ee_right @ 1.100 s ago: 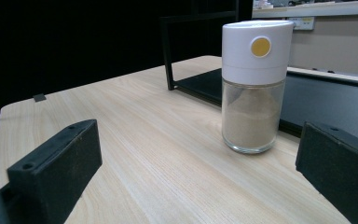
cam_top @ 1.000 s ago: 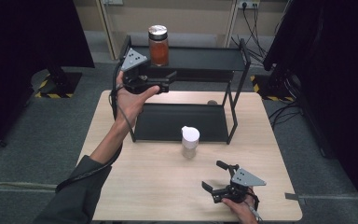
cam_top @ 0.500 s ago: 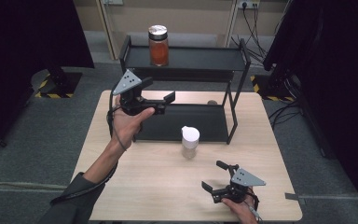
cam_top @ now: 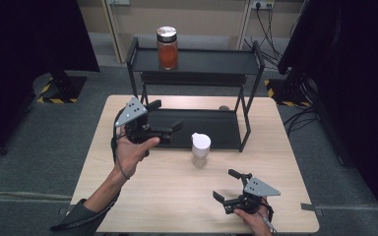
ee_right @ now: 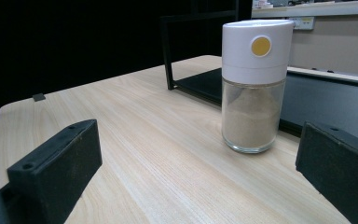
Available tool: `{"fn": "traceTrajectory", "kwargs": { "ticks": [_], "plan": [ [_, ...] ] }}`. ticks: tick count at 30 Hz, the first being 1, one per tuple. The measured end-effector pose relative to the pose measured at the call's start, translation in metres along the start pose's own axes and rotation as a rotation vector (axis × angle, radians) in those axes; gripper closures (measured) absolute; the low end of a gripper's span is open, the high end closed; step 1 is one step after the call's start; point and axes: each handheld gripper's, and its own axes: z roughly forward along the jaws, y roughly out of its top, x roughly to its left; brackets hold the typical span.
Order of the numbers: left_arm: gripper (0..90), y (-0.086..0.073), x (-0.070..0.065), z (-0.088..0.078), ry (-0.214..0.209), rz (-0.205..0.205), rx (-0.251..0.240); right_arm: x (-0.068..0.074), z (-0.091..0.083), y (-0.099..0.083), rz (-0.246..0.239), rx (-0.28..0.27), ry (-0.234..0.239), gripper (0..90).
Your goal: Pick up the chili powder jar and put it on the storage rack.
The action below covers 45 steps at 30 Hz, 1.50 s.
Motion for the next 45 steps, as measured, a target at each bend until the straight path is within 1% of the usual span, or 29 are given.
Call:
{"fn": "traceTrajectory", "kwargs": {
  "ticks": [3,5,7,9,10,13,18,28,35,38,40,41,45],
  "plan": [
    [0.2,-0.011,-0.001,-0.003,-0.009,-0.005,0.005,0.0,0.0,0.0,-0.001,0.0,-0.001,0.5],
    [0.3,-0.019,-0.002,-0.006,-0.012,-0.017,0.002,0.0,0.0,0.0,-0.002,0.0,-0.001,0.5],
    [0.3,-0.025,-0.002,-0.008,-0.018,-0.017,0.01,0.0,0.0,0.0,-0.001,0.0,-0.001,0.5],
    [0.2,-0.032,-0.003,-0.01,-0.02,-0.028,0.012,0.0,0.0,0.0,-0.001,0.0,0.0,0.5],
    [0.3,-0.034,-0.004,-0.011,-0.021,-0.028,0.012,0.0,0.0,0.0,-0.002,0.0,0.0,0.4],
    [0.2,-0.042,-0.008,-0.015,-0.019,-0.007,0.01,0.0,0.001,0.0,-0.002,0.0,0.0,0.5],
    [0.2,-0.056,-0.011,-0.018,-0.036,-0.019,0.016,0.0,0.001,0.0,-0.003,0.0,0.0,0.5],
    [0.3,-0.084,-0.016,-0.025,-0.048,-0.03,0.039,0.0,0.001,0.0,-0.003,0.0,-0.001,0.5],
    [0.3,-0.102,-0.019,-0.032,-0.055,-0.045,0.037,0.0,0.001,0.0,-0.003,0.0,-0.001,0.5],
    [0.3,-0.109,-0.022,-0.035,-0.058,-0.036,0.042,0.0,0.001,0.0,-0.005,0.001,-0.001,0.5],
    [0.3,-0.116,-0.023,-0.037,-0.068,-0.039,0.047,0.0,0.001,0.0,-0.005,0.002,-0.001,0.5],
    [0.3,-0.116,-0.023,-0.037,-0.068,-0.039,0.047,0.0,0.001,0.0,-0.005,0.002,-0.001,0.5],
    [0.3,-0.126,-0.026,-0.04,-0.065,-0.027,0.056,0.0,0.001,0.0,-0.003,0.001,-0.002,0.5]
  ]
}}
